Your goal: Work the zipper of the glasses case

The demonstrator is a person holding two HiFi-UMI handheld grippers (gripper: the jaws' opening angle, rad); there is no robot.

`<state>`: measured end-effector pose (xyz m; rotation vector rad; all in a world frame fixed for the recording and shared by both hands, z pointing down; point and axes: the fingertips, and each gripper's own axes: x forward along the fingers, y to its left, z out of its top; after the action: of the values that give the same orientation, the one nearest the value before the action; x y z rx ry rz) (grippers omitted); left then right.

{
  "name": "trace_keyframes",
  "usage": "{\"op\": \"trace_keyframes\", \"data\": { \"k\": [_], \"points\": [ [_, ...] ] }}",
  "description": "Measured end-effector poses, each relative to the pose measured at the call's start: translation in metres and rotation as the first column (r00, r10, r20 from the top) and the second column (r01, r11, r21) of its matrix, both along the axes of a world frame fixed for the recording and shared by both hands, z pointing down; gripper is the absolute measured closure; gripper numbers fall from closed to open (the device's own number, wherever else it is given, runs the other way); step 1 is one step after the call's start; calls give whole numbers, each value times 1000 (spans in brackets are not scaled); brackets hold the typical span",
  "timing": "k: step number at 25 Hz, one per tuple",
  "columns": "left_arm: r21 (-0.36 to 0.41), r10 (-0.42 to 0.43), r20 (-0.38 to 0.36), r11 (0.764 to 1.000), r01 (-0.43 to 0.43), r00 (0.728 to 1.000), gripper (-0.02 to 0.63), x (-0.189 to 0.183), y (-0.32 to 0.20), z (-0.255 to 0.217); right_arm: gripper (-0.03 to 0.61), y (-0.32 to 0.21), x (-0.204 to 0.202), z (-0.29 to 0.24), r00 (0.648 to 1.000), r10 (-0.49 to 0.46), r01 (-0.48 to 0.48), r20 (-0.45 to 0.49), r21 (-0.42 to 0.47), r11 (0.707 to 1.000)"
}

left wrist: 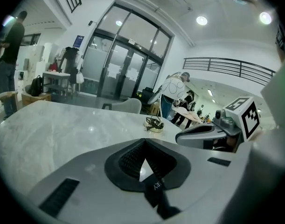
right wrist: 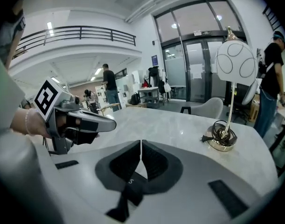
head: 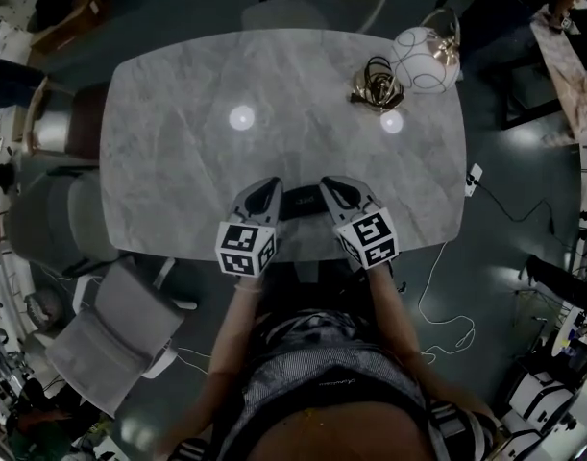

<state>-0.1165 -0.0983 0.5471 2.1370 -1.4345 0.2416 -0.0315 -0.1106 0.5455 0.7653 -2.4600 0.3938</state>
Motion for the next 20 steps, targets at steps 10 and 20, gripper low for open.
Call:
{"op": "trace_keyframes", "data": {
  "k": [10,20],
  "points": [
    [-79,11,-44,997,-14,999,614,-6,13,26,516,15,-9,67,952,-171,172,-254,-20,985],
    [-236,101,-128,963,-129,987,613,3,48,67,517,29,-14,109,872,-298,284,-390,-95,954]
  ]
}}
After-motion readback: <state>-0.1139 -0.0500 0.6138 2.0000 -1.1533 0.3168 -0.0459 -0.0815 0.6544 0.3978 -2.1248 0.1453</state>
